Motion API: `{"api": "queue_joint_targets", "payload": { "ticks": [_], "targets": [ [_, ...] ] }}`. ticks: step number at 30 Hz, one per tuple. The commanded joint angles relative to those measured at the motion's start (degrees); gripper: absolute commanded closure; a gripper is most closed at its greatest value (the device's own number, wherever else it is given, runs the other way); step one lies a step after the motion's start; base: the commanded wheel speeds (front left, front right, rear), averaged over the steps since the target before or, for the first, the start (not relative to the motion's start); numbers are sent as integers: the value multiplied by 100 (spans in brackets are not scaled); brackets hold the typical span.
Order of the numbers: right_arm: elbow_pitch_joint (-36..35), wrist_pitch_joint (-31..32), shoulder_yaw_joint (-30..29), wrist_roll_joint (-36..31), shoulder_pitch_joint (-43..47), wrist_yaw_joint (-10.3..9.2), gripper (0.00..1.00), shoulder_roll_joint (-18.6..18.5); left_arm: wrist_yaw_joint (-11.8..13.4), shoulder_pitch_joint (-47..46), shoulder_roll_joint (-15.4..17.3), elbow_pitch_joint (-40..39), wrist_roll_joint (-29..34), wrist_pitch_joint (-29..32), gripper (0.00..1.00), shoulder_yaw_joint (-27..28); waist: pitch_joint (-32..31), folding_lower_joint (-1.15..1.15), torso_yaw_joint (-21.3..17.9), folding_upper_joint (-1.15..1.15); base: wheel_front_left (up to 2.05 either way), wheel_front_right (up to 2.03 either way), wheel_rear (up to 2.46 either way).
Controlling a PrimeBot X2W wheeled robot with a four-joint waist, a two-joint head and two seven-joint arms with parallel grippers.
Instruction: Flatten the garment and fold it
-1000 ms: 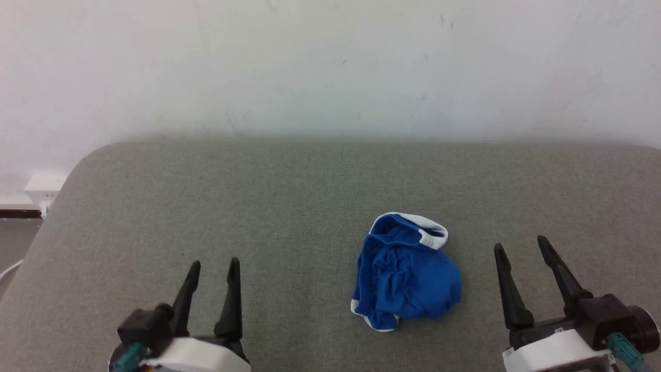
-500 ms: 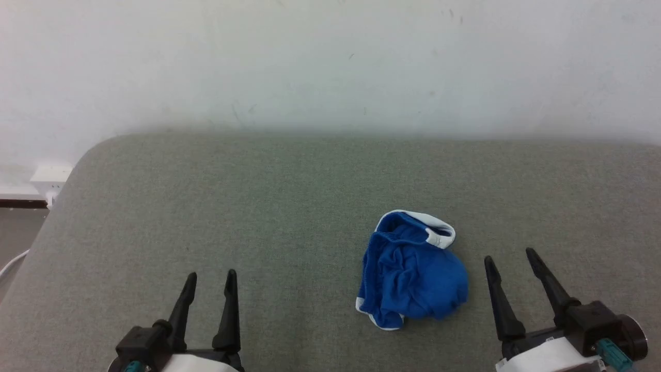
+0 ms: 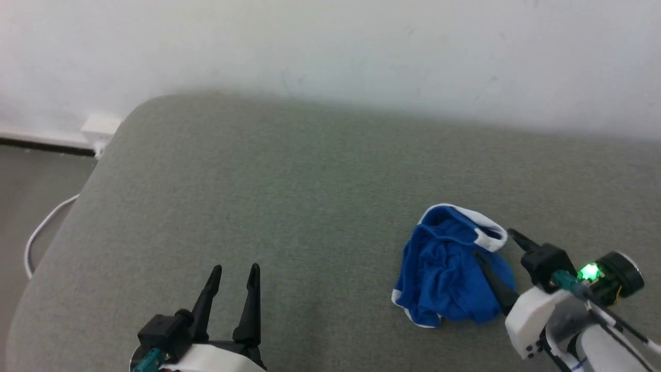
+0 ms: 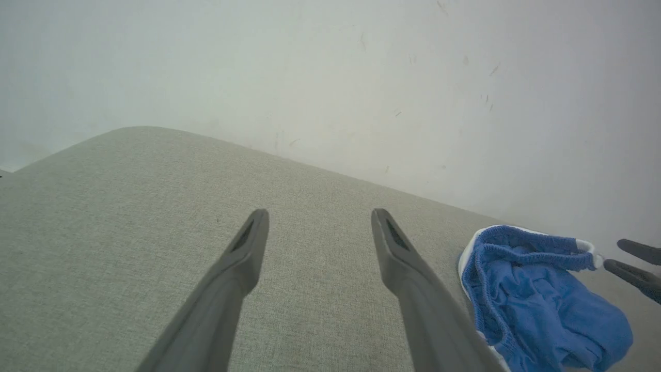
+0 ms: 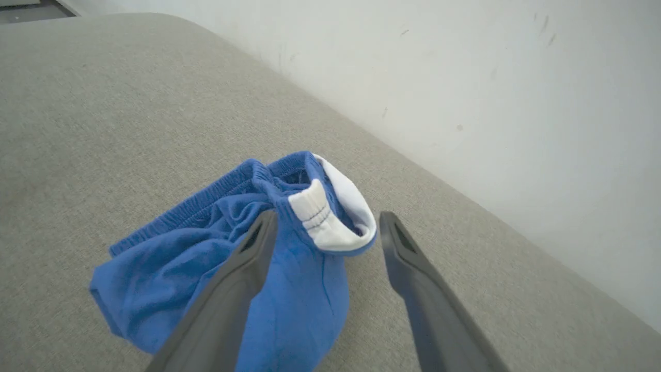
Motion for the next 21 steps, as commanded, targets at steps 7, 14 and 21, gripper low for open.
{"api": "queue_joint_targets", "payload": {
  "ticks": [7,14,21],
  "targets": [
    [596,565,507,426,-561,-5,0,-403,86,-204,-26,51,-130,-26,0,-173,294,-1,626,0,0,0,0],
    [1002,397,638,557,-776,-5,100,-420,103,-172,-26,-1,-231,-26,0,-217,297,-1,711,0,0,0,0],
    [895,36,-177,837,-899,-5,100,-273,106,-86,-27,61,-204,-26,0,-213,93,-1,458,0,0,0,0]
  ]
}}
